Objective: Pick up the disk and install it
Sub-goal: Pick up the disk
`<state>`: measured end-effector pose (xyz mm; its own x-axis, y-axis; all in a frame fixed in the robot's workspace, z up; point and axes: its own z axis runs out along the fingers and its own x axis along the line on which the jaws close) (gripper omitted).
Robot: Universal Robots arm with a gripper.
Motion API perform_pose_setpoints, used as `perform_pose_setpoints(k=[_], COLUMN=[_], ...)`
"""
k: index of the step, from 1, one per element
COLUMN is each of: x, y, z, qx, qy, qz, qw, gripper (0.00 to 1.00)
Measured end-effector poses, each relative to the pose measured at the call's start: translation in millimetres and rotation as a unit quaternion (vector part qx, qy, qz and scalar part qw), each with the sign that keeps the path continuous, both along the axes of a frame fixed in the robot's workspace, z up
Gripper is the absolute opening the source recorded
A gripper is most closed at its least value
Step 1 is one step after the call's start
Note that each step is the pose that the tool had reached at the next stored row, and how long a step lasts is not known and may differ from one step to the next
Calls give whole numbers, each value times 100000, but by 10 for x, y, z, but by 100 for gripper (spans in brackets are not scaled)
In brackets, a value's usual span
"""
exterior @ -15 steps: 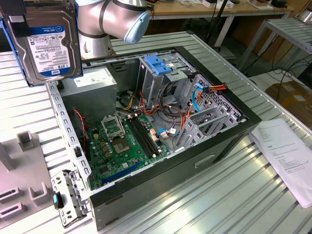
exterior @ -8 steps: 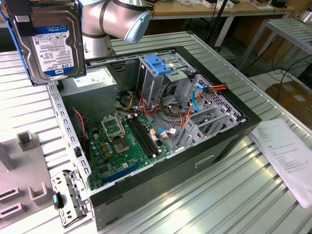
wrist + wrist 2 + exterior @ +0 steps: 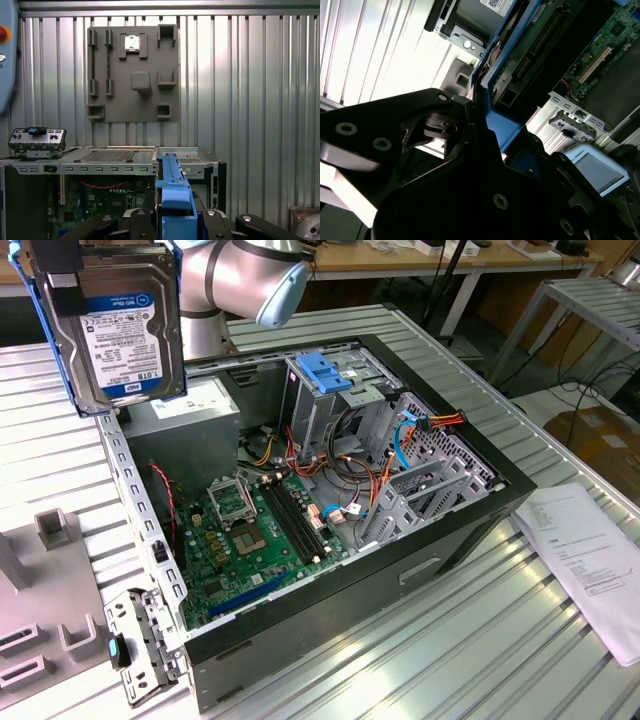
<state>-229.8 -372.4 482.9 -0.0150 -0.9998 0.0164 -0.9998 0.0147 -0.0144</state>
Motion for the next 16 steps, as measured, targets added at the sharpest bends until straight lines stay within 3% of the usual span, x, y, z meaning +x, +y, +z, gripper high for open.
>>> perform_pose_setpoints(k=[7,16], x=[228,415], y=[-113,-189], z=[0,-1], qx=[-4,-2], qy=[115,187], qz=[-12,-18], qw=[100000,100000], gripper=[37,37])
